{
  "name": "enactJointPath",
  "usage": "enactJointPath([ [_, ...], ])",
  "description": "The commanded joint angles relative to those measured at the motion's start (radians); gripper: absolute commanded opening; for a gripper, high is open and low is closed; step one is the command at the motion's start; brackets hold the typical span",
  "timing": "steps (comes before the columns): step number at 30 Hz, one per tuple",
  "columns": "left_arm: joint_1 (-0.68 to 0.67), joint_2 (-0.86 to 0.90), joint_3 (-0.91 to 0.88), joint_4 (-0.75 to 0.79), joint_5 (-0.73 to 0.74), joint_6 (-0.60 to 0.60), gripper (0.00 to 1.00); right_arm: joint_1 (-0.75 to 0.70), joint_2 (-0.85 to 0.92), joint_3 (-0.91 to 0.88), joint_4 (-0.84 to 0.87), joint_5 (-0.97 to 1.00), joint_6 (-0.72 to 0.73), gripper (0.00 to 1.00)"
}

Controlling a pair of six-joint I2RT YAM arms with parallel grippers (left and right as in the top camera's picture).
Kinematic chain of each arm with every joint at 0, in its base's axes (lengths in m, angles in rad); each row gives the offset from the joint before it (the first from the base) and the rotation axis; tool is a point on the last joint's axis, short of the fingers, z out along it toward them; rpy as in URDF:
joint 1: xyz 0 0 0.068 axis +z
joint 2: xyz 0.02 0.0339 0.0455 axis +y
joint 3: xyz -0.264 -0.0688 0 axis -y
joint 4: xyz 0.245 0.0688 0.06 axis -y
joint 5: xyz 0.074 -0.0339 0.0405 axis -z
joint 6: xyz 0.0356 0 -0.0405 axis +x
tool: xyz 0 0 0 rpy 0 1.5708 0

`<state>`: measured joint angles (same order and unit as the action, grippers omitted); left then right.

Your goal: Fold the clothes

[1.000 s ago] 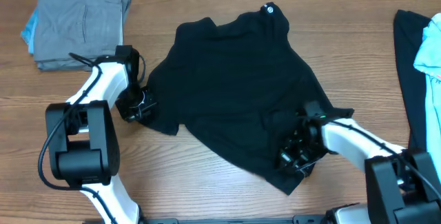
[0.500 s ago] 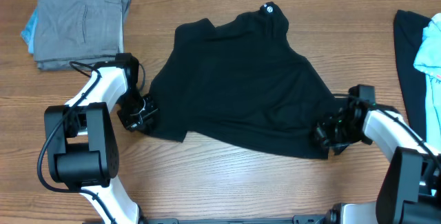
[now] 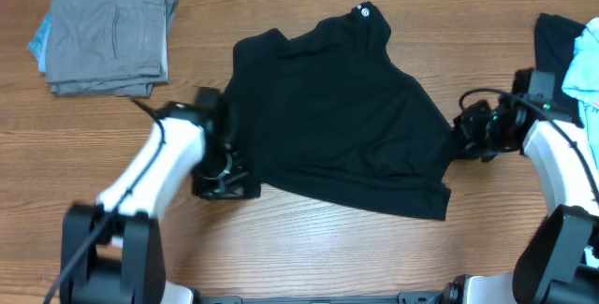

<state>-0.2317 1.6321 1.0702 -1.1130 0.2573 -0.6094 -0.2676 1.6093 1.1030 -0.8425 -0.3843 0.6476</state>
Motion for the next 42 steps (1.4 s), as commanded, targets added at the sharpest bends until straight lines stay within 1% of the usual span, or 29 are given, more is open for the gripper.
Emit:
enactJointPath([
  [1,-0.092,-0.072,-0.013,0.053,-0.089,-0.107,0.04,0.001,0.003,0.068,-0.036,0.01,-0.029,0.04],
  [4,-0.128,-0.085,-0.005,0.176,-0.167,-0.1,0.04,0.013,0.007,0.067,-0.065,0.036,-0.044,0.04],
  [6,-0.125,-0.077,-0.005,0.266,-0.175,-0.08,0.06,0.024,0.014,0.059,-0.077,0.063,-0.047,0.04],
  [9,-0.106,-0.059,-0.005,0.399,-0.194,-0.058,0.17,0.043,0.032,0.035,-0.079,0.102,-0.046,0.04],
  [11,-0.095,-0.041,-0.005,0.473,-0.214,-0.055,0.16,0.052,0.043,0.016,-0.08,0.103,-0.046,0.04],
  [16,-0.089,0.023,-0.005,0.629,-0.216,0.021,0.15,0.087,0.058,-0.045,-0.091,0.097,-0.046,0.04],
  [22,-0.089,0.121,-0.005,0.777,-0.201,0.114,0.13,0.181,0.058,-0.145,-0.106,0.077,-0.046,0.04],
  [26,-0.08,0.181,-0.005,0.828,-0.201,0.139,0.13,0.263,0.058,-0.214,-0.055,0.076,-0.035,0.04],
  [30,-0.048,0.235,-0.005,0.838,-0.205,0.139,0.14,0.299,0.058,-0.261,0.002,0.093,0.04,0.04],
  [31,-0.037,0.248,-0.005,0.836,-0.205,0.139,0.15,0.298,0.058,-0.272,0.005,0.102,0.068,0.04],
  [37,0.051,0.315,-0.005,0.795,-0.209,0.138,0.24,0.267,0.058,-0.311,0.021,0.152,0.071,0.04],
  [42,0.12,0.357,-0.005,0.751,-0.208,0.138,0.23,0.191,0.058,-0.33,0.014,0.16,0.06,0.04],
])
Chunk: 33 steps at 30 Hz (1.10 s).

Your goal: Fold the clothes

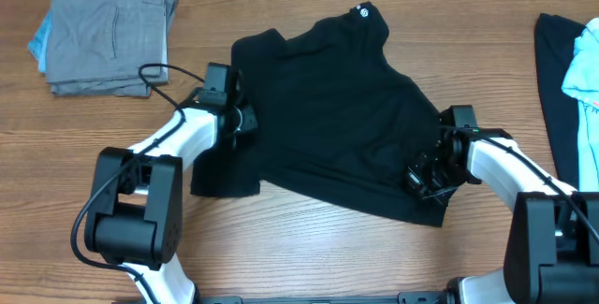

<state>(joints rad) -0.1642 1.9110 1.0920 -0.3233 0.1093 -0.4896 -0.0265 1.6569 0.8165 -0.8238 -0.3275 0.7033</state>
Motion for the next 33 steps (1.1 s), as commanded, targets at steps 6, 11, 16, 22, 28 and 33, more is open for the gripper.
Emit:
enactJointPath([
  [6,0.098,0.092,-0.027,-0.088,-0.061,0.01,0.17,-0.176,0.01,-0.054,-0.024,0.134,-0.01,0.04],
  [11,0.13,0.09,-0.027,-0.176,-0.05,-0.083,0.17,-0.276,0.01,-0.05,-0.017,0.151,-0.027,0.04],
  [16,0.158,0.09,-0.027,-0.267,0.121,-0.116,0.11,-0.373,0.01,-0.048,0.017,0.14,-0.026,0.04],
  [22,0.156,0.089,-0.027,-0.37,0.315,-0.112,0.04,-0.47,0.01,0.024,0.016,0.058,-0.096,0.04],
  [28,0.096,0.079,-0.027,-0.462,0.391,-0.109,0.04,-0.509,0.01,0.172,-0.072,0.057,-0.094,0.04],
  [33,-0.013,0.05,-0.027,-0.449,0.397,-0.166,0.04,-0.522,0.01,0.32,-0.159,0.056,-0.096,0.04],
])
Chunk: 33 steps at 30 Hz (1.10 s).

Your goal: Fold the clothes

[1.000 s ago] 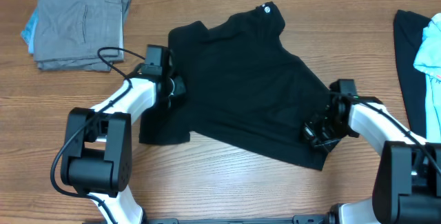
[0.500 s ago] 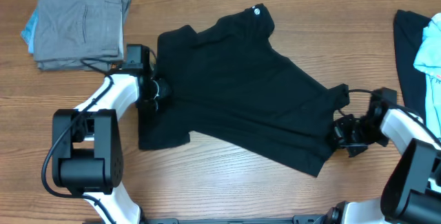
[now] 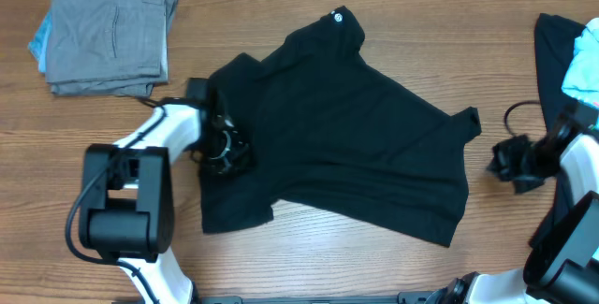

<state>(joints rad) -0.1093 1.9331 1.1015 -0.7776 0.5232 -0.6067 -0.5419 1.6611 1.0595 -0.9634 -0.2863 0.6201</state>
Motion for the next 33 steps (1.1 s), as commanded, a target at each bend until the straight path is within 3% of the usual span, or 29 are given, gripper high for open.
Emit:
enactJointPath([
  [1,-0.09,0.025,-0.037,0.027,-0.018,-0.048,0.04,-0.005,0.005,0.099,-0.036,0.012,-0.021,0.04],
  [7,-0.163,0.021,0.0,0.093,-0.045,-0.074,0.04,0.105,0.006,0.126,-0.03,-0.048,-0.182,0.04],
  [16,-0.128,0.021,0.049,-0.002,-0.176,-0.073,0.08,0.263,0.065,0.122,-0.002,0.058,-0.129,0.04],
  [27,0.0,0.021,0.049,-0.115,-0.346,-0.064,0.17,0.272,0.183,0.119,0.008,0.069,-0.13,0.04],
  [33,0.072,0.021,0.049,-0.135,-0.346,-0.015,0.2,0.272,0.195,0.074,0.044,0.1,-0.13,0.04],
])
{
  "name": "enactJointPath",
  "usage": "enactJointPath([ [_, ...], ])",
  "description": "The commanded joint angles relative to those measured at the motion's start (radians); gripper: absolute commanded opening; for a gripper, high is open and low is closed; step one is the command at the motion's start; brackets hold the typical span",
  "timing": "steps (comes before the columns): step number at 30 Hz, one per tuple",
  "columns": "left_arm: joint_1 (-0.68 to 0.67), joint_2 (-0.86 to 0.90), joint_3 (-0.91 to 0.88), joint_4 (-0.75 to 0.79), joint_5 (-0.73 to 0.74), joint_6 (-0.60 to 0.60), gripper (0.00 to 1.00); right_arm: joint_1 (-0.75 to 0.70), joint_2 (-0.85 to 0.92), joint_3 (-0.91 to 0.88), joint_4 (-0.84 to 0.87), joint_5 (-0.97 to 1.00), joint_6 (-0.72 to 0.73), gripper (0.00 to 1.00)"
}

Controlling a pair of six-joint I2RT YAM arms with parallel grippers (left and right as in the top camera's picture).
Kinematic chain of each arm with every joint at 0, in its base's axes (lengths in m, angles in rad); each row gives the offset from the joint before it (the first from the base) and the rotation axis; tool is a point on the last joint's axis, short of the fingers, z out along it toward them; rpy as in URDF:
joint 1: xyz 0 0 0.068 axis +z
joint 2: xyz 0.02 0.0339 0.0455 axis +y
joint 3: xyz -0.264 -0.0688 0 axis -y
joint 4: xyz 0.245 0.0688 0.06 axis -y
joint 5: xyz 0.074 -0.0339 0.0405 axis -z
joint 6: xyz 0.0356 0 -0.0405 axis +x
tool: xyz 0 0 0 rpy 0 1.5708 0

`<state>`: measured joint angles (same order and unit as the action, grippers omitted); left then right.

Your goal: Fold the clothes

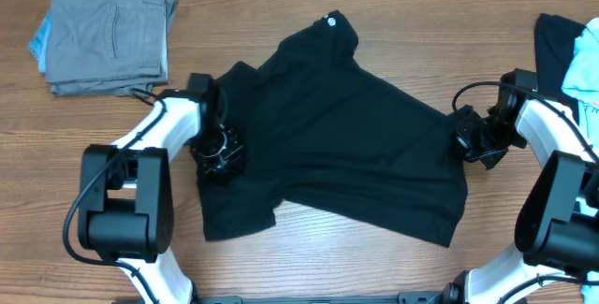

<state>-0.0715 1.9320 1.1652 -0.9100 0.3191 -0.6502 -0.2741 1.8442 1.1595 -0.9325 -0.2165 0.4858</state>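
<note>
A black T-shirt lies spread and rumpled across the middle of the wooden table, its collar with a white tag toward the far edge. My left gripper sits on the shirt's left edge, near the sleeve; its fingers blend into the black cloth, so its state is unclear. My right gripper is at the shirt's right edge by the other sleeve, dark against dark, and whether it holds cloth cannot be made out.
A folded stack of grey clothes with a blue edge lies at the far left corner. At the right edge lie a dark garment and a light blue one.
My right gripper has moved left from off the shirt to its right sleeve edge. The shirt has shifted slightly; my left gripper stays on the left side.
Both grippers were at the shirt's left and right sides. Then the left was near the left sleeve and the right at the lower right hem. Later the shirt lay wider, shifted left, with the right gripper off it. Now the right gripper is back at the sleeve.
</note>
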Motion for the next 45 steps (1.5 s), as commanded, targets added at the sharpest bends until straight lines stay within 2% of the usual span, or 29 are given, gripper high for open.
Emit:
enactJointPath([
  [1,0.041,0.022,-0.015,-0.003,-0.142,0.04,0.2,0.005,0.012,-0.042,0.029,0.035,0.004,0.04],
  [2,0.046,0.022,-0.015,-0.003,-0.142,0.048,0.25,0.004,0.013,-0.051,0.038,0.04,0.005,0.04],
  [4,0.054,0.022,-0.015,-0.002,-0.143,0.057,0.48,0.004,0.014,-0.073,0.056,0.04,0.005,0.04],
  [6,0.058,0.022,-0.015,0.003,-0.143,0.078,0.94,0.004,0.014,-0.091,0.071,0.04,0.009,0.04],
  [7,0.06,0.022,-0.015,0.006,-0.143,0.089,1.0,0.004,0.014,-0.096,0.076,0.038,0.009,0.04],
  [13,0.059,0.022,-0.015,0.006,-0.143,0.098,1.0,0.005,0.013,-0.102,0.077,0.029,0.012,0.04],
  [19,0.059,0.022,-0.015,0.014,-0.143,0.097,1.0,0.01,-0.001,-0.045,-0.005,-0.009,-0.021,0.04],
  [26,0.059,0.022,-0.015,0.032,-0.143,0.097,1.0,0.08,-0.081,-0.019,-0.055,-0.012,-0.069,0.04],
  [34,0.058,0.022,-0.015,0.031,-0.143,0.097,1.0,0.183,-0.077,-0.05,-0.006,0.024,-0.078,0.04],
  [36,0.058,0.022,-0.015,0.027,-0.143,0.097,1.0,0.19,-0.07,-0.061,0.001,0.049,-0.04,0.04],
  [45,0.058,0.022,-0.015,0.024,-0.142,0.097,1.0,0.188,-0.047,-0.163,0.091,0.052,-0.037,0.04],
])
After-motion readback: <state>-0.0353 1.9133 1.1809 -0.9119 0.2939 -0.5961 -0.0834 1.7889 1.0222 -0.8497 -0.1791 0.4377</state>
